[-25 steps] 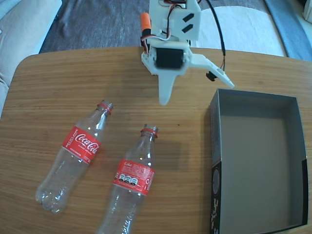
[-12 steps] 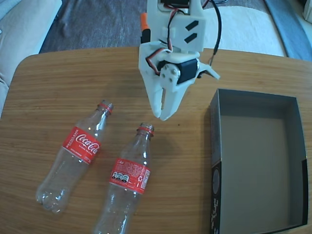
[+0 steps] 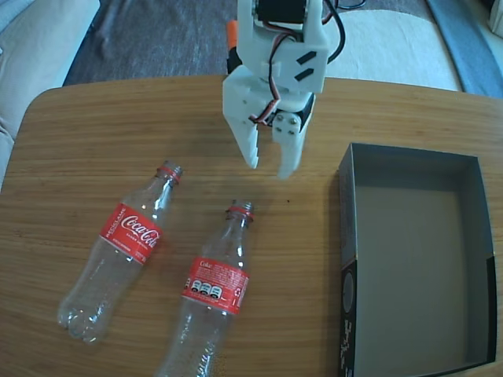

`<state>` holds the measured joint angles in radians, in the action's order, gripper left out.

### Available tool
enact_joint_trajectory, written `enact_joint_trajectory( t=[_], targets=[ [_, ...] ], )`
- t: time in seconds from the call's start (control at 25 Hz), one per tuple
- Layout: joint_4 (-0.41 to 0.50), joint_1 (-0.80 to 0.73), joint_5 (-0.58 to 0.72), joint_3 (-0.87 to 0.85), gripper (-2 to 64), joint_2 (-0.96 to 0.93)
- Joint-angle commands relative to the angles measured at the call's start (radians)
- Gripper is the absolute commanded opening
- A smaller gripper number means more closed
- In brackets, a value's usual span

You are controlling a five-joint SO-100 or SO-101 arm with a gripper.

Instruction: Grasp the bottles and put them in the box.

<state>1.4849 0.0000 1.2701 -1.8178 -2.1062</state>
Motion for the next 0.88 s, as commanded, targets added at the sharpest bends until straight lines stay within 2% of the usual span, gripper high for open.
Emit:
enact_joint_trajectory(
  t=[0.0,0.12,0.32,0.6,0.76,0.84],
  targets=[
    [0.009,0.003,0.003,0.005,31.6,-0.002],
    [-0.002,0.005,0.002,-0.018,37.6,0.018],
    [-0.006,0.017,0.011,-0.018,38.2,0.101],
    [-0.144,0.135,0.014,-0.023,39.2,0.149],
    [-0.245,0.202,0.014,-0.055,49.1,0.179],
    [-0.288,0.221,0.014,-0.083,50.6,0.186]
  ],
)
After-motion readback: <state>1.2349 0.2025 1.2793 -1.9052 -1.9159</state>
